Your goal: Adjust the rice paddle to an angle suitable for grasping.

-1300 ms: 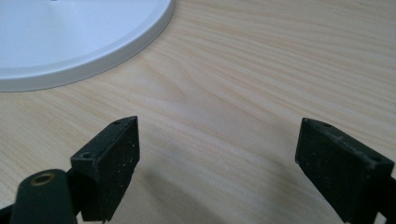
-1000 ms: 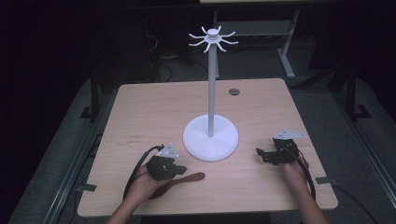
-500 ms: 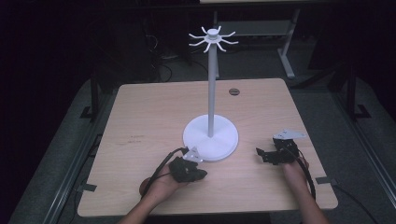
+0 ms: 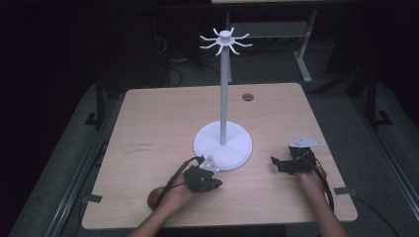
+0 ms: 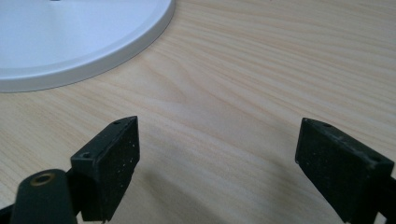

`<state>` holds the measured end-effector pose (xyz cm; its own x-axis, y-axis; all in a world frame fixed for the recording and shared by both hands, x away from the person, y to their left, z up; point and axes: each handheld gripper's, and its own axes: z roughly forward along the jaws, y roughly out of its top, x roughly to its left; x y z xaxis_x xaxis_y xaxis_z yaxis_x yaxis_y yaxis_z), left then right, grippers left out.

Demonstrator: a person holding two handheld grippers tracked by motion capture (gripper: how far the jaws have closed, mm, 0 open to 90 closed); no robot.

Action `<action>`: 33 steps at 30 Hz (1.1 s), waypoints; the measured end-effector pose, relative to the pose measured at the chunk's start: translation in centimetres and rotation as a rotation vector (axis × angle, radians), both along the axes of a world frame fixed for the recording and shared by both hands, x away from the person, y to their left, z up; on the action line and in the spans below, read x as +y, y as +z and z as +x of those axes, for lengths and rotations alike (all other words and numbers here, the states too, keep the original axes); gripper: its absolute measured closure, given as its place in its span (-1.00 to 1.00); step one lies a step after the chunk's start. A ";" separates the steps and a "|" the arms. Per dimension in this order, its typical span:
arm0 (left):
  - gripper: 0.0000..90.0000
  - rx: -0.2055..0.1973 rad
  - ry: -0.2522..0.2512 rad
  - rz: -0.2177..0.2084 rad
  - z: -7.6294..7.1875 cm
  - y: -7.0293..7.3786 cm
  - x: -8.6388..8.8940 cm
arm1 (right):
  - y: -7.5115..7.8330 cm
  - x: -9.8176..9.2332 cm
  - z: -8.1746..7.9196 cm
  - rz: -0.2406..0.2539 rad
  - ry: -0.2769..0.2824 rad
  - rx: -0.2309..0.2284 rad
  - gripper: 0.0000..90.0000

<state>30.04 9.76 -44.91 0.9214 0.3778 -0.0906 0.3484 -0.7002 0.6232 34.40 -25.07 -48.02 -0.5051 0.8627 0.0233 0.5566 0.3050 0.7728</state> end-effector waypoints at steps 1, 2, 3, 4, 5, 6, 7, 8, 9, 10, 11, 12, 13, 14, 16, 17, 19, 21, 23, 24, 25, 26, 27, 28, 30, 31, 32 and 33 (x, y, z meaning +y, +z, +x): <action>1.00 -0.003 -0.013 0.018 0.1 0.1 0.1 | 0.0 0.0 0.0 0.000 0.000 0.000 -0.71; 1.00 -0.002 -0.001 0.001 0.1 0.0 0.1 | 0.0 0.0 0.0 0.000 0.000 0.000 -0.71; 1.00 0.003 -0.001 0.000 0.1 0.1 0.1 | 0.0 0.0 0.0 0.000 0.000 0.000 -0.71; 1.00 0.006 -0.003 0.001 0.1 0.1 0.1 | 0.0 0.0 0.0 0.000 0.001 0.000 -0.71; 1.00 0.006 -0.017 0.011 0.2 0.1 0.1 | 0.0 0.0 0.0 0.000 0.001 0.000 -0.71; 1.00 0.013 -0.022 0.012 0.1 0.0 0.1 | 0.0 0.0 0.0 0.000 0.001 0.000 -0.71; 1.00 0.012 -0.028 0.014 0.0 0.0 0.0 | 0.0 0.0 0.0 0.000 0.001 0.000 -0.71; 1.00 0.009 -0.033 0.017 0.0 0.0 -0.1 | 0.0 0.0 0.0 0.000 0.001 0.000 -0.71; 1.00 0.006 -0.032 0.020 0.0 0.0 -0.1 | 0.0 0.0 0.0 0.000 0.001 0.000 -0.71; 1.00 0.005 -0.032 0.023 0.0 0.0 -0.1 | 0.0 0.0 0.0 0.000 0.001 0.000 -0.71; 1.00 0.006 -0.033 0.021 0.0 0.0 -0.1 | 0.0 0.0 0.0 0.000 0.001 0.000 -0.71; 1.00 0.008 -0.029 0.018 0.1 -0.1 -0.1 | 0.0 0.0 0.0 0.000 0.001 0.000 -0.71; 1.00 0.005 -0.024 0.021 0.1 -0.1 0.0 | 0.0 0.0 0.0 0.000 0.002 0.001 -0.71; 1.00 0.003 -0.023 0.025 0.1 0.0 0.0 | 0.0 0.0 0.0 0.000 0.002 0.001 -0.71; 1.00 0.002 -0.010 0.021 0.2 -0.1 0.1 | 0.0 0.0 0.0 0.000 0.002 0.000 -0.71; 1.00 -0.001 -0.007 0.029 0.3 -0.1 0.2 | 0.0 0.0 0.0 -0.001 0.002 0.000 -0.71; 1.00 -0.011 0.014 0.036 0.4 -0.2 0.4 | 0.0 0.0 0.0 -0.001 0.003 0.001 -0.71; 1.00 -0.014 0.026 0.055 0.7 -0.2 0.7 | 0.0 0.0 0.0 0.000 0.002 0.001 -0.71; 1.00 -0.017 0.044 0.061 0.9 -0.2 1.1 | 0.0 0.0 0.0 0.000 0.002 0.001 -0.71; 1.00 -0.020 0.053 0.061 1.1 -0.3 1.3 | 0.0 0.0 0.0 0.000 0.003 0.001 -0.71; 1.00 -0.018 0.060 0.063 1.2 -0.2 1.6 | 0.0 0.0 0.0 0.000 0.003 0.001 -0.71; 1.00 -0.017 0.071 0.059 1.3 -0.2 1.7 | 0.0 0.0 0.0 0.000 0.003 0.001 -0.71; 1.00 -0.017 0.071 0.065 1.4 -0.2 2.0 | 0.0 0.0 0.0 0.000 0.003 0.001 -0.71; 1.00 -0.012 0.075 0.070 1.4 -0.1 2.1 | 0.0 0.0 0.0 0.001 0.003 0.001 -0.71; 1.00 -0.003 0.074 0.039 1.4 0.1 2.4 | 0.0 0.0 0.0 0.001 0.003 0.001 -0.71; 1.00 0.006 0.070 0.016 1.2 0.3 2.4 | 0.0 0.0 0.0 0.002 0.003 0.001 -0.71; 1.00 0.013 0.058 0.012 1.1 0.5 2.4 | 0.0 0.0 0.0 0.003 0.003 0.001 -0.71; 1.00 0.015 0.046 0.019 0.8 0.6 2.3 | 0.0 0.0 0.0 0.001 0.002 -0.002 -0.71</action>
<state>30.88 12.09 -44.33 0.9015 0.4220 -0.0965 0.3899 -0.6948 0.6043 34.41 -25.08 -48.01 -0.5069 0.8617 0.0230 0.5543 0.3055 0.7742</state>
